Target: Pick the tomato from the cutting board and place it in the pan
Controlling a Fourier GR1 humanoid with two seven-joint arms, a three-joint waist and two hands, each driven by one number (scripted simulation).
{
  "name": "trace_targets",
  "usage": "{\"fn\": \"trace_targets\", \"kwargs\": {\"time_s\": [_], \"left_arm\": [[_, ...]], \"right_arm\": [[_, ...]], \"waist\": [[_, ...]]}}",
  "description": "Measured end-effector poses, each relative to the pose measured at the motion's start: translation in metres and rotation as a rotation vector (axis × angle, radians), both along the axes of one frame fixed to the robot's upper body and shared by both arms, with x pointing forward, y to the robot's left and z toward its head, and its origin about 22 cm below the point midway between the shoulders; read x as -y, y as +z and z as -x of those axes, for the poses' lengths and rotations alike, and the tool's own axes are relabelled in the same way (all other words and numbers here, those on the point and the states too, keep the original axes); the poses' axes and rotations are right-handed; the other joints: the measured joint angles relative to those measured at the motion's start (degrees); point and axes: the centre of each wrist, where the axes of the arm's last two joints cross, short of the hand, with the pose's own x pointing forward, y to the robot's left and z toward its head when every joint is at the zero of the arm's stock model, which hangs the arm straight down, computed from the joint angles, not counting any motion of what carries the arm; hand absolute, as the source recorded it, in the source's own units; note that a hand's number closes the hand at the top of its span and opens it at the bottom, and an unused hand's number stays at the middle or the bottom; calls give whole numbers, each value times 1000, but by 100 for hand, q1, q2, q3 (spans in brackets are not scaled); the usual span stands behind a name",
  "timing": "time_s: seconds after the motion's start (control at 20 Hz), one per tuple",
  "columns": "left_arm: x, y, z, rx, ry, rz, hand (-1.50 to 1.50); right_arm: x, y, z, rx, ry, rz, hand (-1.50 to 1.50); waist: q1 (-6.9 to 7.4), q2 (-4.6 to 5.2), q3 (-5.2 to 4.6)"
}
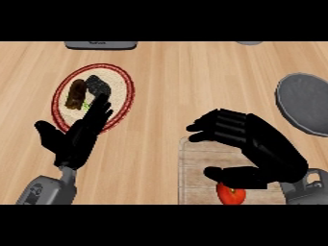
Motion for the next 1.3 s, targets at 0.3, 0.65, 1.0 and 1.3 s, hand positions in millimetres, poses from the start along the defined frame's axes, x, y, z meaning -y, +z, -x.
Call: {"fn": "trace_targets", "kwargs": {"time_s": [0.3,0.65,1.0,1.3], "left_arm": [[-1,-4,6,-41,-17,-4,0],[-6,-6,9,-65,-13,-11,0],[-11,0,9,-60,-16,-10,0],[-3,0,11,-53,-16,-6,0]], "right_arm": [[-12,-10,15,64,74,345,-150],[-26,-13,38,155,-19,934,-150],[-66,-31,84,156,-104,1350,-150],[-104,-53,129,129,-161,1513,-150]], "waist": [[-66,-24,-10],[-121,-93,-34],[-145,-77,-27],[-144,-34,-11]]}}
